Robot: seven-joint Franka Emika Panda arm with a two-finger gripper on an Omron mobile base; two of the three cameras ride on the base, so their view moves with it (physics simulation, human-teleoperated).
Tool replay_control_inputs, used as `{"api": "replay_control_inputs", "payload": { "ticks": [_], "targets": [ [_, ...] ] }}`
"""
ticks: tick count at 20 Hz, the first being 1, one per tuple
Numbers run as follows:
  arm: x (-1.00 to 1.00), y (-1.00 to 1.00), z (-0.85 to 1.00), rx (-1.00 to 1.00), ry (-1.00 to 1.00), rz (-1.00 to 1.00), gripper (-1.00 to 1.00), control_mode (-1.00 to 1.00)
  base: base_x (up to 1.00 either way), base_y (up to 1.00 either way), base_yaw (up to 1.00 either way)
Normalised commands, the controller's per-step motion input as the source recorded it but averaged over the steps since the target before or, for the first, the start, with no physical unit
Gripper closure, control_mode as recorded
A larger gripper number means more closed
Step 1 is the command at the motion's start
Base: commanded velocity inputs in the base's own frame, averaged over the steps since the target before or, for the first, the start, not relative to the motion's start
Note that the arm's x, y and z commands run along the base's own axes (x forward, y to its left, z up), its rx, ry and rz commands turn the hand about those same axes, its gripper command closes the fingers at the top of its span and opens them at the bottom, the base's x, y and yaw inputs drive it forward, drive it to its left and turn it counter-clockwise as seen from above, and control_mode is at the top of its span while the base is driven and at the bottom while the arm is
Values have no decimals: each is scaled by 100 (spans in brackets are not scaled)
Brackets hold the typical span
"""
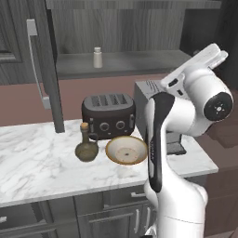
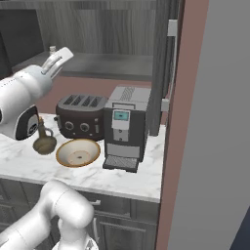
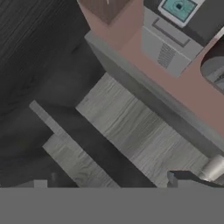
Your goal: Retrieve the bottle and the shaker from the cabinet and place them next to the mixing bowl on the counter. Then add garlic from the fridge to the mixing bowl.
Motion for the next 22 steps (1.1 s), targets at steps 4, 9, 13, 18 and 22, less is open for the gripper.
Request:
{"api": "replay_control_inputs", "payload": {
  "ticks": [4, 9, 13, 18, 22],
  "targets": [
    [-11, 1, 0, -20, 4, 0, -100, -100, 0, 0, 0],
    [0, 0, 0, -34, 34, -4, -100, -100, 0, 0, 0],
    [0, 0, 11, -40, 47, -4, -100, -100, 0, 0, 0],
    [-46, 2, 6, -30, 34, 3, -100, -100, 0, 0, 0],
    [-84, 8, -1, -21, 30, 24, -100, -100, 0, 0, 0]
  ]
}}
